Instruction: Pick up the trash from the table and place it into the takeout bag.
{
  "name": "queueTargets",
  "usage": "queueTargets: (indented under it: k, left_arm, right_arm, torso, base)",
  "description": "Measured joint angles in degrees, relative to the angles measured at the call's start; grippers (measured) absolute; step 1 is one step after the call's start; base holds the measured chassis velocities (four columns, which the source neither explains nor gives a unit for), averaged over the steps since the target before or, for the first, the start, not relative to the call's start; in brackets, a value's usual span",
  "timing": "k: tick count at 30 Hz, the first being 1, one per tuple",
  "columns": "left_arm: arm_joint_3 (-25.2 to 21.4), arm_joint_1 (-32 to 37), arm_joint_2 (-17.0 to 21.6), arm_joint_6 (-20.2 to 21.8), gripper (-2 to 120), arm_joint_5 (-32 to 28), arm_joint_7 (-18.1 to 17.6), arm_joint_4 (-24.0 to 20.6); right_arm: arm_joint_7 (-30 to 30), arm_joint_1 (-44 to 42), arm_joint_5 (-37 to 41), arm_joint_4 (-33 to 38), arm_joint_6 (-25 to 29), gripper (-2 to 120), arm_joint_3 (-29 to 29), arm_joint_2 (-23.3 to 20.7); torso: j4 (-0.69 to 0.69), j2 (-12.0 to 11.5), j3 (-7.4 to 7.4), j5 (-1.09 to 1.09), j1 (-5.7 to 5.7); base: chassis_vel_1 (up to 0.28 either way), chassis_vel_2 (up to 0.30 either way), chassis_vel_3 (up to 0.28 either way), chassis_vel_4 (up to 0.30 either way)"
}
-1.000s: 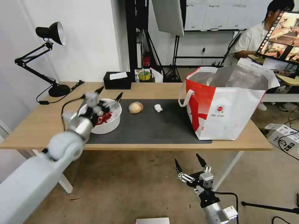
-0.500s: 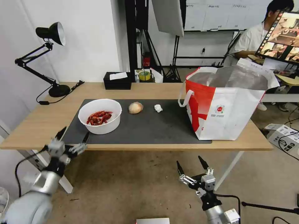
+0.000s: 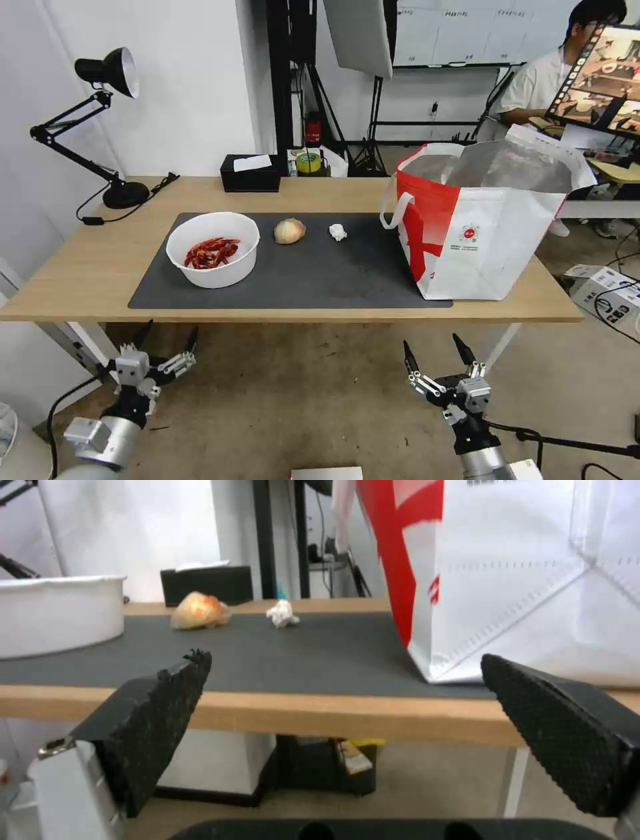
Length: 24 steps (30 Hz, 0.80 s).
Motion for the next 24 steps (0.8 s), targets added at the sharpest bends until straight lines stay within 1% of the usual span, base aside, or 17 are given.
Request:
queueTargets:
  k: [6,16,20,21,23,24]
  left_arm:
    - [0.29,-0.89,-0.88,-0.48,100,0.01,0.0,1.43]
    - [0.72,-1.14,-1.16,-0.49,100,0.27,0.01,1.63]
    - [0.77,-1.41,-1.42,-0.45,100,0.41,0.0,1.5]
    - [0.77,-1.47,-1.44,-0.38,100,0.44,0.0,1.36]
    - [0.81,-1.68,-1.22,-0.19,100,0.47,0.0,1.1]
    - [0.81,-1.68,-1.22,-0.19,100,0.47,0.0,1.1]
  right_arm:
    - [-1.45,1.07,1.5,-1.93,-0.01,100,-0.04,-0.34]
    - [-1.66,2.24,2.29,-2.59,-0.29,100,-0.2,-1.33]
    - [-1.66,2.4,2.32,-1.83,-0.66,100,-0.55,-1.73]
    - [-1.66,2.41,2.29,-0.29,-1.58,100,-0.82,-2.28]
    - [-1.61,4.41,3.99,3.21,-5.51,100,-2.65,-5.0]
    - [-1.61,4.41,3.99,3.21,-5.51,100,-2.65,-5.0]
  torso:
    - [0.0,-0.01,0.0,0.0,0.01]
    - [0.0,-0.01,0.01,0.0,0.01]
    - [0.0,-0.01,0.01,0.01,0.01]
    - [0.0,-0.01,0.0,-0.01,0.0]
    - [-0.01,-0.01,0.0,0.0,0.0]
    - [-0.01,-0.01,0.0,0.0,0.0]
  base:
    - [0.0,0.0,0.0,0.0]
    - [0.0,0.0,0.0,0.0]
    - [0.0,0.0,0.0,0.0]
    - [0.0,0.0,0.0,0.0]
    - [0.0,0.0,0.0,0.0]
    - [0.0,0.0,0.0,0.0]
